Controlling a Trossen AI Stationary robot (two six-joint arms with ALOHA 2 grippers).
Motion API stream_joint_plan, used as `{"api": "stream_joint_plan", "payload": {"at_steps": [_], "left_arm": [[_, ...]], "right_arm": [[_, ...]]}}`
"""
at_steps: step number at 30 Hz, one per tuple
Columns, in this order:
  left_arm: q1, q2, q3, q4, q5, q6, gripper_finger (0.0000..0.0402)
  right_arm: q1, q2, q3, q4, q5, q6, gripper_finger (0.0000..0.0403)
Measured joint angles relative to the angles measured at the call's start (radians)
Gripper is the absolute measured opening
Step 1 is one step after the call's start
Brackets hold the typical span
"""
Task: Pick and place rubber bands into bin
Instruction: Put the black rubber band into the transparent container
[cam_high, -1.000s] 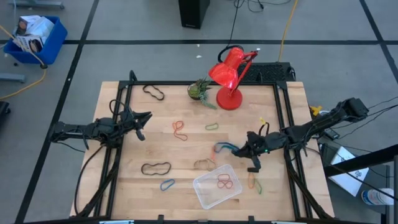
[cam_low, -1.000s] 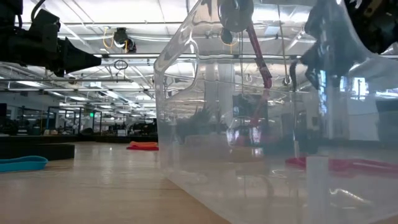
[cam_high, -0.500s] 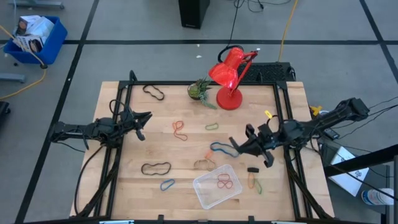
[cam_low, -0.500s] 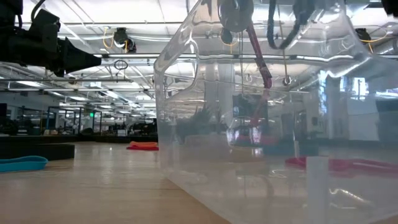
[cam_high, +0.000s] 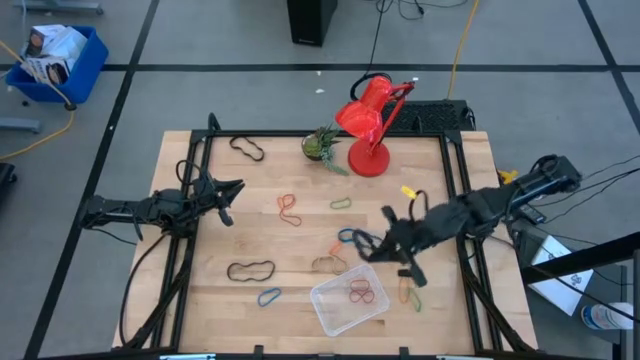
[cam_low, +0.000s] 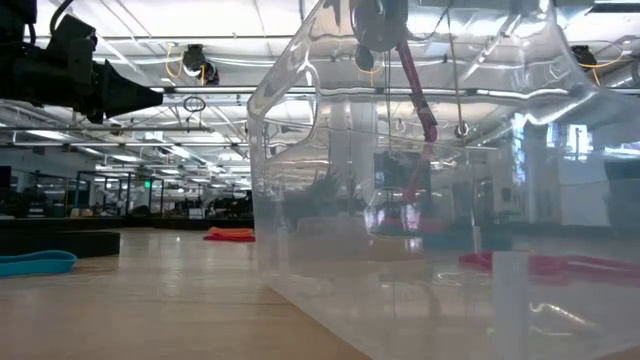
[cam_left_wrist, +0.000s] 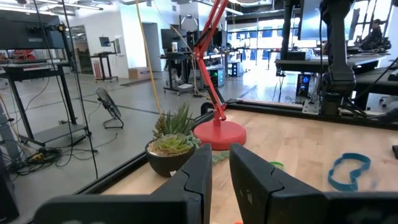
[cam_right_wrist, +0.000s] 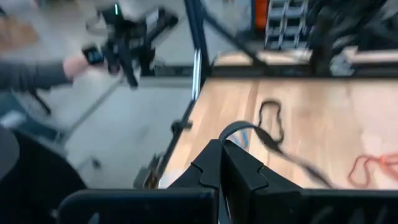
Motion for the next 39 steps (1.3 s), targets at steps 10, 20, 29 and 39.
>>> {"api": "stream_joint_plan", "payload": {"at_steps": [10, 20, 29, 39], "left_arm": [[0.000, 0.000, 0.000, 0.000, 0.000, -0.008, 0.0063], [0.000, 0.000, 0.000, 0.000, 0.000, -0.004, 0.0063], [0.000, 0.000, 0.000, 0.001, 0.001, -0.004, 0.0063], [0.000, 0.000, 0.000, 0.002, 0.001, -0.001, 0.0063]], "right_arm": [[0.104, 0.211, 0.100, -0.176, 0.004, 0.085, 0.0000], [0.142, 0.385, 0.100, -0.179, 0.004, 0.117, 0.0000], [0.143, 0.521, 0.089, -0.175, 0.009, 0.116, 0.0000], [0.143, 0.600, 0.046, -0.150, 0.029, 0.142, 0.0012]]}}
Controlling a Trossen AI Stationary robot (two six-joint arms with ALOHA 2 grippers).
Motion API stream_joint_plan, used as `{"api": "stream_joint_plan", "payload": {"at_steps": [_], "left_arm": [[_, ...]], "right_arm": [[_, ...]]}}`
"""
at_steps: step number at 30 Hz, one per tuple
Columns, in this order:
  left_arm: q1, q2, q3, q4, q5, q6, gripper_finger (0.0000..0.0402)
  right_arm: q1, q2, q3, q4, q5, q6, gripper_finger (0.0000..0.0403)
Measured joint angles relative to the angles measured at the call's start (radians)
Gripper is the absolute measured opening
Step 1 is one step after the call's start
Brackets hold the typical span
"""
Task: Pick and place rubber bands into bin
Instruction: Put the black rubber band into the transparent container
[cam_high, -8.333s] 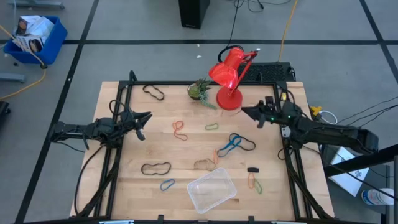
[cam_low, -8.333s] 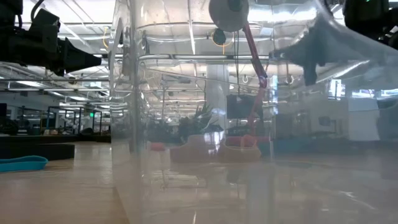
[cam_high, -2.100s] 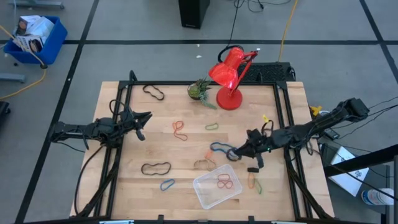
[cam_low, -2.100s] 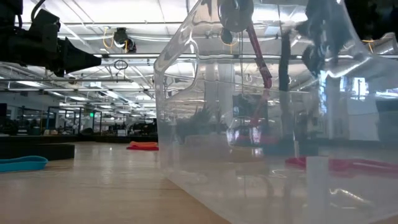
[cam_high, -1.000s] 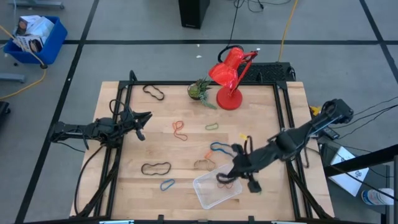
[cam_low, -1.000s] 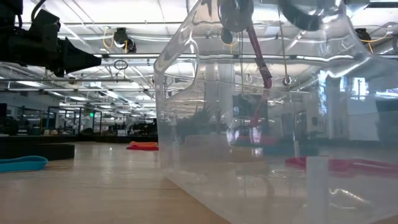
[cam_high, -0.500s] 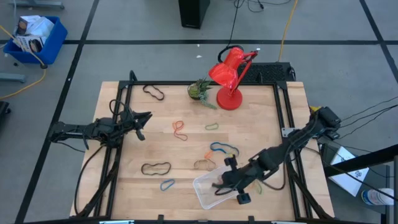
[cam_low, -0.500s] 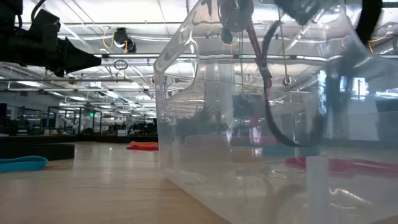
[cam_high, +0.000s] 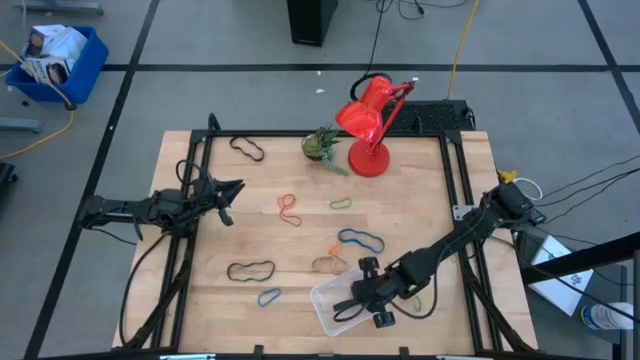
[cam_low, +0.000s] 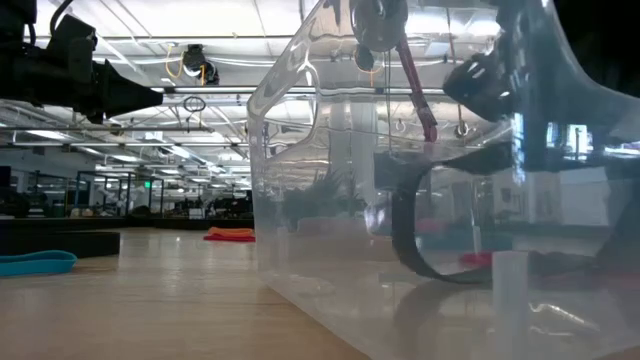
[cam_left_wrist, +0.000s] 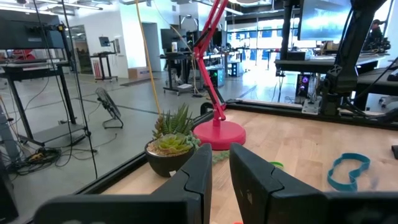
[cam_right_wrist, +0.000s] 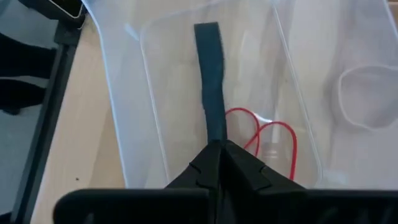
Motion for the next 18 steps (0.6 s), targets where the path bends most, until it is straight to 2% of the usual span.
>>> {"api": "stream_joint_plan", "payload": {"at_steps": [7, 12, 18], "left_arm": [[0.000, 0.000, 0.000, 0.000, 0.000, 0.000, 0.0063], [0.000, 0.000, 0.000, 0.000, 0.000, 0.000, 0.0063], [0.000, 0.000, 0.000, 0.000, 0.001, 0.000, 0.0063]], "right_arm": [[0.000, -0.002, -0.005, 0.022, -0.001, 0.000, 0.0038], [0.000, -0.008, -0.006, 0.015, -0.001, -0.023, 0.0085], [-0.015, -0.115, -0.007, -0.076, -0.030, -0.051, 0.0133]]}}
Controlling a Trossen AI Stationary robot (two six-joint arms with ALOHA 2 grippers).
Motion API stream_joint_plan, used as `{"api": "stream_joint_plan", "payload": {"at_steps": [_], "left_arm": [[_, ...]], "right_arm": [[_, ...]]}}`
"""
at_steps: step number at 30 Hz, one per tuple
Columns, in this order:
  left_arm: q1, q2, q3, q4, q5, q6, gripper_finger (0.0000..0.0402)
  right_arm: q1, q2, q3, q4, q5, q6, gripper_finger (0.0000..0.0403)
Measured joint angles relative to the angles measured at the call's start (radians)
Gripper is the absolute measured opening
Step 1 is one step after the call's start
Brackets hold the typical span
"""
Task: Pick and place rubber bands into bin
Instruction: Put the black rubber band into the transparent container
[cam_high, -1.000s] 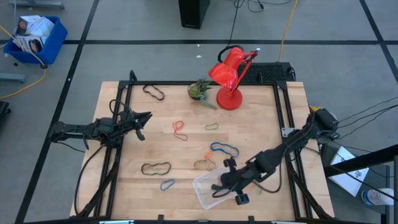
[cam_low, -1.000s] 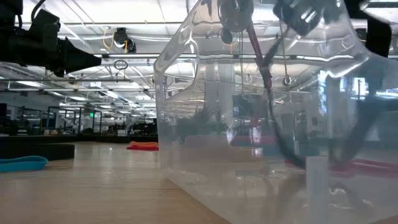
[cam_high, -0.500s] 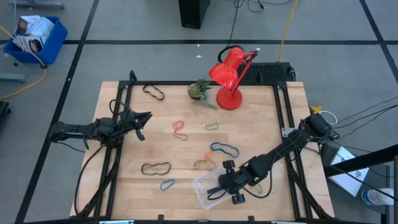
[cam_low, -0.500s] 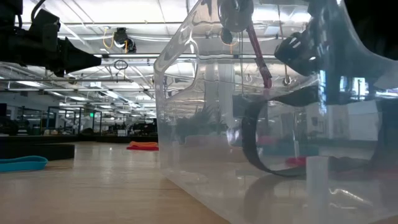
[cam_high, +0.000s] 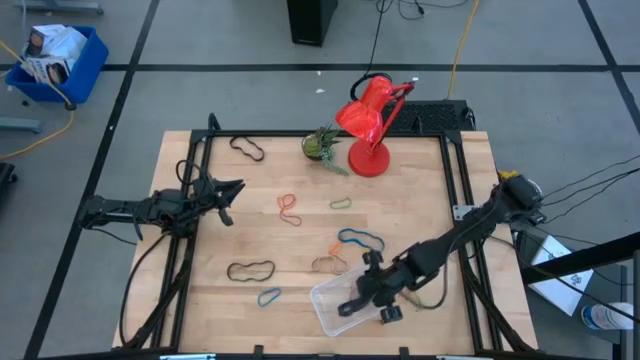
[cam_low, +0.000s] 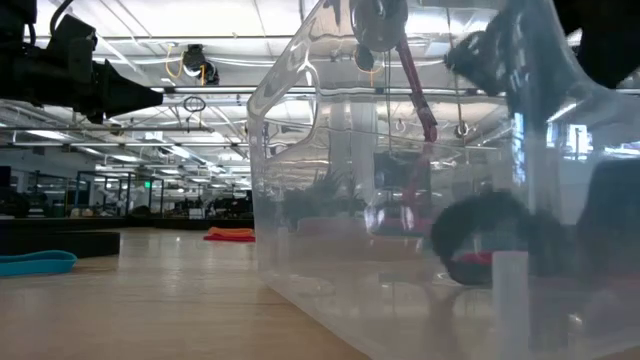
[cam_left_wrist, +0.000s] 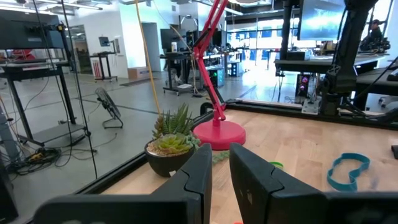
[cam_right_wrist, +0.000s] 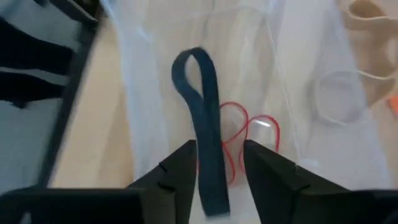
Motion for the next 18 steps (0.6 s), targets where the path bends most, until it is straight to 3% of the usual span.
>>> {"api": "stream_joint_plan", "payload": {"at_steps": [9, 13, 18], "left_arm": [[0.000, 0.000, 0.000, 0.000, 0.000, 0.000, 0.0063], [0.000, 0.000, 0.000, 0.000, 0.000, 0.000, 0.0063], [0.000, 0.000, 0.000, 0.000, 0.000, 0.000, 0.0063]], "right_arm": [[0.002, -0.324, 0.001, -0.285, 0.039, 0.139, 0.0145], [0.005, -0.378, -0.017, -0.444, 0.077, 0.252, 0.0146], [0.029, -0.386, -0.137, -0.416, 0.078, 0.284, 0.0146]]}}
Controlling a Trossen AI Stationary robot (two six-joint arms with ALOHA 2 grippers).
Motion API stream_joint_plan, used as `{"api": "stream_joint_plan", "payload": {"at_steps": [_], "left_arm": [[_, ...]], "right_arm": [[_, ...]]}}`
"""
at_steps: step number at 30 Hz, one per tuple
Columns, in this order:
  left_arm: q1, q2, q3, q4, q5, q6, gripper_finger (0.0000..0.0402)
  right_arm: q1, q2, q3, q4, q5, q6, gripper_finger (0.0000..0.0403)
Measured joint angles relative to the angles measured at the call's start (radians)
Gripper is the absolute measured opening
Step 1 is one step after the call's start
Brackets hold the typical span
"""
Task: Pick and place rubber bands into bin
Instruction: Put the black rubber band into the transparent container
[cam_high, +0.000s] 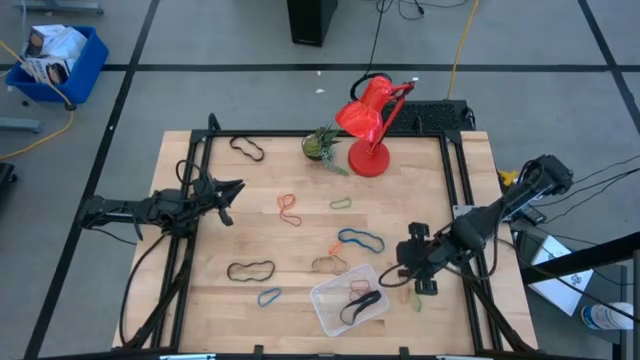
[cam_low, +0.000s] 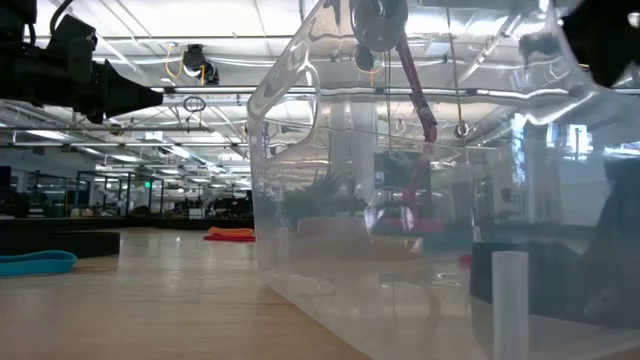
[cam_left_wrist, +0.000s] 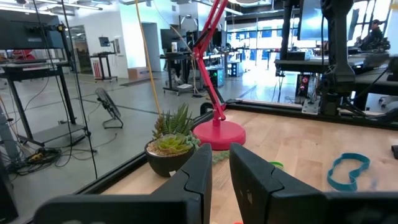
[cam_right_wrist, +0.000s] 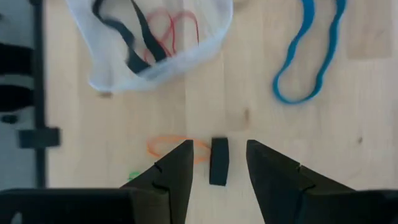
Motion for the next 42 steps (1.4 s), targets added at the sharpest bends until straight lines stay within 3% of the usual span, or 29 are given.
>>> {"api": "stream_joint_plan", "payload": {"at_steps": [8, 16, 24, 37, 42], "left_arm": [[0.000, 0.000, 0.000, 0.000, 0.000, 0.000, 0.0063], [0.000, 0.000, 0.000, 0.000, 0.000, 0.000, 0.0063], [0.000, 0.000, 0.000, 0.000, 0.000, 0.000, 0.0063], [0.000, 0.000, 0.000, 0.000, 0.000, 0.000, 0.0063], [0.000, 0.000, 0.000, 0.000, -0.001, 0.000, 0.0063]], "right_arm": [[0.006, 0.002, -0.301, 0.255, -0.103, 0.109, 0.0146], [0.006, 0.001, -0.478, 0.494, -0.102, 0.126, 0.0144], [0.006, -0.003, -0.550, 0.586, -0.101, 0.161, 0.0146], [0.006, -0.001, -0.554, 0.597, -0.098, 0.160, 0.0145], [0.006, 0.000, -0.554, 0.597, -0.097, 0.160, 0.0123]]}}
